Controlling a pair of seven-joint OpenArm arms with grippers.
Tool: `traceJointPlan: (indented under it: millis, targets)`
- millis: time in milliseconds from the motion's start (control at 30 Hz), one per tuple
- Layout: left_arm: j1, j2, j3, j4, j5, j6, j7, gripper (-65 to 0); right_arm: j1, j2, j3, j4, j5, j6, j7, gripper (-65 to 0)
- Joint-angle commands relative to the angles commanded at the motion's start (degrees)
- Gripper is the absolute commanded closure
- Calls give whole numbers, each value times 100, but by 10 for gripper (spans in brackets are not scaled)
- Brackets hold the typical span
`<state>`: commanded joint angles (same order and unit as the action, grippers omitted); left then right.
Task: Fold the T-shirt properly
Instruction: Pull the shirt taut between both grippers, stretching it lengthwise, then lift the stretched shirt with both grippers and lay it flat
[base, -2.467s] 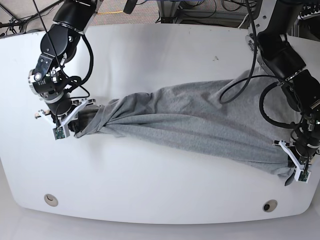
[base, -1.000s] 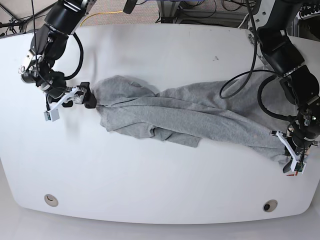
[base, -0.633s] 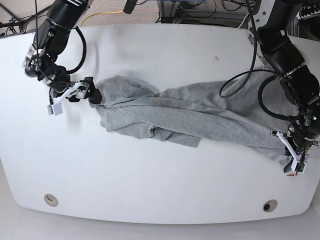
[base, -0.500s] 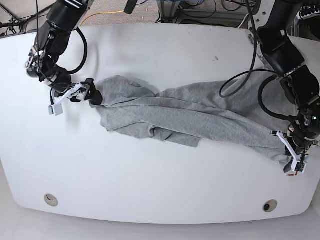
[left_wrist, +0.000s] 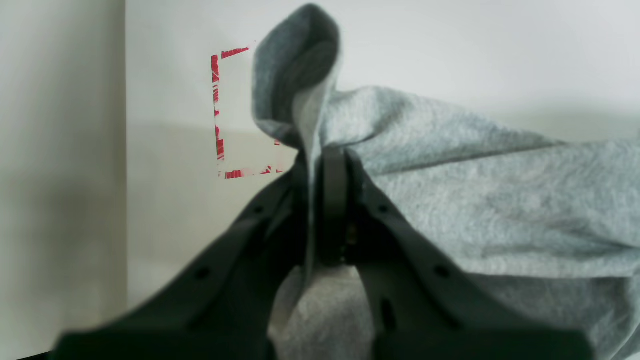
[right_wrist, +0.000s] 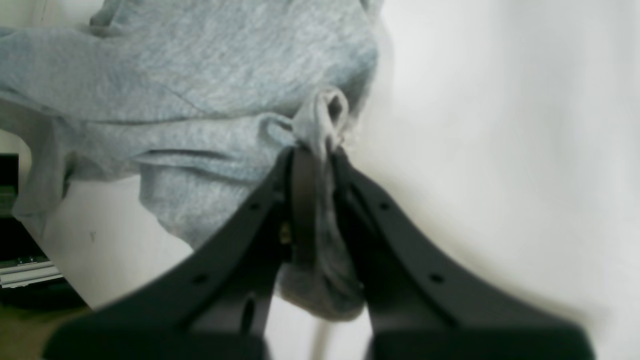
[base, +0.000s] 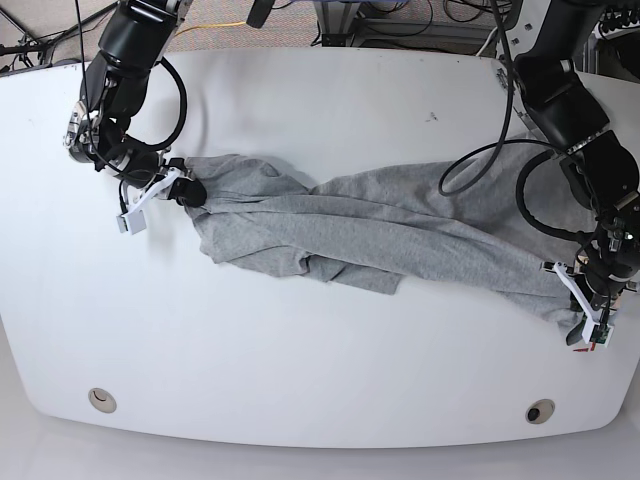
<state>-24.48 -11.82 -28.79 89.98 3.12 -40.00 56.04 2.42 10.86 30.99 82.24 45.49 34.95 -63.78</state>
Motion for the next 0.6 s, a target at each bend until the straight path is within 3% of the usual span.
traceJointPlan:
  millis: [233, 367, 467, 600]
  targets:
    - [0, 0, 9, 53, 0, 0, 0, -6, -334, 18, 0, 1029, -18, -9, -26, 0]
    - [-97, 44, 18, 62, 0, 0, 9, -6, -299, 229, -53, 1284, -18, 9, 0, 0]
    - [-396, 334, 0, 70, 35, 0, 35, -4, 88, 413, -53, 1257, -18, 35, 0, 0]
    - [-686, 448, 0, 290, 44, 0, 62, -4, 668, 695, -62, 1248, -35, 44, 0, 0]
